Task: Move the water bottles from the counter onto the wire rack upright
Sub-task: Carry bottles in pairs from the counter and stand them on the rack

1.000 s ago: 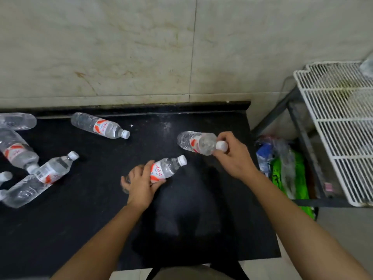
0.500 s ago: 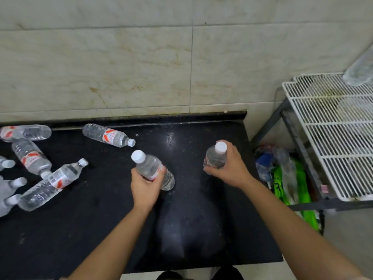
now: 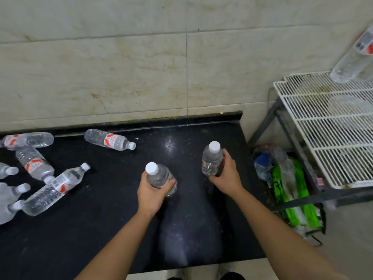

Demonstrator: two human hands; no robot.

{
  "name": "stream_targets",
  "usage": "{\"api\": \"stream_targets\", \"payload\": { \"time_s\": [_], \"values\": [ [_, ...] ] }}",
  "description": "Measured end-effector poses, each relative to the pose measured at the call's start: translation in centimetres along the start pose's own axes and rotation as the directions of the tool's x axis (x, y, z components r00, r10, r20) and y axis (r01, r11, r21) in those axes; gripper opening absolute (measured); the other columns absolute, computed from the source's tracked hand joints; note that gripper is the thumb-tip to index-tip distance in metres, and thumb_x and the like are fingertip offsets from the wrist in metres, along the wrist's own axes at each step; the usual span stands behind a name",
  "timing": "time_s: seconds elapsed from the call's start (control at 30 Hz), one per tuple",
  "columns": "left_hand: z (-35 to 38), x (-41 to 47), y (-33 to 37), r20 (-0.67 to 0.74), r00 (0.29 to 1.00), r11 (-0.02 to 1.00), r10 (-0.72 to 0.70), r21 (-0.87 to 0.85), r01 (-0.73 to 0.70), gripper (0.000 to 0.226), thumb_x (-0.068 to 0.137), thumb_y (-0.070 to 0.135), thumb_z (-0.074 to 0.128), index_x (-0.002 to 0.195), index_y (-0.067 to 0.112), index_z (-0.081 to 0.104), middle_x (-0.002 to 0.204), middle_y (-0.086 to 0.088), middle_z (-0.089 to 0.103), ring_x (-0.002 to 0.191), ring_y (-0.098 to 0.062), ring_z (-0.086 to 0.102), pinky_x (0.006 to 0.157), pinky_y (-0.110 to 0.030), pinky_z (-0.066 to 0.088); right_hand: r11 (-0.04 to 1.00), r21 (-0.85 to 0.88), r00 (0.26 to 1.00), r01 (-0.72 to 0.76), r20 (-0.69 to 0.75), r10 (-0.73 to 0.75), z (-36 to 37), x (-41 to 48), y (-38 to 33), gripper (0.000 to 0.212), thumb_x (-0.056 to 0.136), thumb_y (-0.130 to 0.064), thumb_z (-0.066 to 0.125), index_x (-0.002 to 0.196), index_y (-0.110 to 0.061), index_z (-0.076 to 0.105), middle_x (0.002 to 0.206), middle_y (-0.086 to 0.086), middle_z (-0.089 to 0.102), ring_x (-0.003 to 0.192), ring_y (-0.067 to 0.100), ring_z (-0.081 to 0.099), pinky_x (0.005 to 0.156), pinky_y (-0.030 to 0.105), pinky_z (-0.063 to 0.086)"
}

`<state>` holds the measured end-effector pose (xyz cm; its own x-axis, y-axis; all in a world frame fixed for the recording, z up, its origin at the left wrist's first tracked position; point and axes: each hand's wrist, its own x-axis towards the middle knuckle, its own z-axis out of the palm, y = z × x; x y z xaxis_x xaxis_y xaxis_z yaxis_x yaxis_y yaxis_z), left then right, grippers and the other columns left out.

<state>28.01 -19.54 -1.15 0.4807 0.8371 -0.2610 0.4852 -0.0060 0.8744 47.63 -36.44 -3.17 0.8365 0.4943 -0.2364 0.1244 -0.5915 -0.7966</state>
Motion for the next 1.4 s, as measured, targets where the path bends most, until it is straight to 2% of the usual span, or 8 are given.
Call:
{"api": "stream_targets", "payload": {
  "time_s": [0.07,0.17,0.3,0.53,0.73,0.97,1.17,1.4],
  "values": [
    [-0.4,0.1,-0.1,0.007,1.0,1.0,-0.012,-0.003,0.012,0.063,0.063,0.029,0.096,0.115,0.024,0.06,0.106,0.009,0.07,0.098,-0.008,0.067,0.083,-0.022,0.049,0.998,0.053,0.999,0.03,0.014,-0.031,-0.4,0.7,-1.5,0.12,0.066,-0.023,0.09,0.159,-0.024,0.015,0.148,-0.002,0.041,0.134,0.013,0.044,0.113,0.036,0.038],
    [-0.8,-0.2,-0.6,0.022,0.999,0.999,-0.037,-0.011,0.037,0.063,0.053,0.039,0.098,0.106,0.025,0.066,0.101,0.005,0.074,0.095,-0.012,0.07,0.088,-0.036,0.057,0.999,0.04,0.997,0.027,0.064,-0.03,-1.2,1.3,-2.8,0.117,0.074,-0.016,0.087,0.162,-0.024,0.009,0.155,0.004,0.043,0.14,0.023,0.045,0.113,0.037,0.038],
    [-1.6,-0.6,-1.6,0.037,0.998,0.998,-0.058,-0.033,0.06,0.064,0.047,0.06,0.091,0.097,0.029,0.068,0.099,-0.002,0.074,0.091,-0.016,0.073,0.086,-0.048,0.059,0.991,-0.115,0.997,0.063,0.056,-0.057,-1.2,0.0,-2.5,0.098,0.07,-0.034,0.089,0.152,-0.028,0.036,0.131,0.003,0.043,0.123,0.023,0.054,0.104,0.033,0.044],
    [-4.4,-1.6,0.7,0.028,0.999,0.992,-0.016,-0.121,0.019,0.048,0.062,0.028,0.094,0.096,0.02,0.062,0.091,-0.001,0.074,0.087,-0.021,0.073,0.078,-0.04,0.058,0.996,0.045,0.997,0.071,-0.037,-0.069,-1.6,-3.1,-4.5,0.062,0.071,-0.029,0.09,0.122,-0.023,0.055,0.112,-0.007,0.058,0.101,0.01,0.06,0.074,0.008,0.039],
    [-4.8,-0.2,8.6,0.082,0.993,0.935,0.084,-0.35,-0.05,0.069,0.05,0.039,0.088,0.109,0.011,0.063,0.1,-0.011,0.074,0.093,-0.03,0.073,0.083,-0.044,0.059,0.956,0.231,0.967,0.181,-0.219,-0.131,-6.0,-6.3,-9.1,0.055,0.07,-0.039,0.09,0.112,-0.029,0.054,0.103,-0.008,0.069,0.094,0.005,0.067,0.08,0.025,0.053],
    [-0.1,-4.1,20.0,0.134,0.941,0.799,0.312,-0.573,-0.184,0.041,0.077,0.024,0.086,0.112,0.017,0.066,0.097,-0.001,0.074,0.086,-0.017,0.072,0.076,-0.033,0.055,0.888,0.341,0.904,0.31,-0.394,-0.164,-14.4,-10.9,-12.9,0.045,0.077,-0.044,0.083,0.113,-0.036,0.059,0.105,-0.008,0.07,0.094,0.004,0.069,0.083,0.028,0.055],
    [5.9,-11.3,26.8,0.19,0.844,0.738,0.501,-0.603,-0.303,0.079,0.061,0.042,0.091,0.125,0.014,0.056,0.115,-0.01,0.071,0.103,-0.025,0.071,0.089,-0.04,0.058,0.833,0.406,0.854,0.375,-0.502,-0.14,-24.1,-14.3,-11.1,0.056,0.07,-0.056,0.078,0.115,-0.031,0.058,0.104,-0.006,0.071,0.09,0.006,0.07,0.08,0.03,0.054],
    [17.8,-21.7,31.0,0.229,0.774,0.735,0.591,-0.547,-0.4,0.08,0.062,0.062,0.081,0.119,0.01,0.062,0.102,-0.002,0.074,0.088,-0.012,0.072,0.078,-0.033,0.055,0.894,0.228,0.753,0.386,-0.638,-0.162,-38.1,-18.7,-1.3,0.059,0.067,-0.07,0.076,0.108,-0.034,0.055,0.1,-0.009,0.069,0.088,0.008,0.068,0.078,0.034,0.056]
  ]
}}
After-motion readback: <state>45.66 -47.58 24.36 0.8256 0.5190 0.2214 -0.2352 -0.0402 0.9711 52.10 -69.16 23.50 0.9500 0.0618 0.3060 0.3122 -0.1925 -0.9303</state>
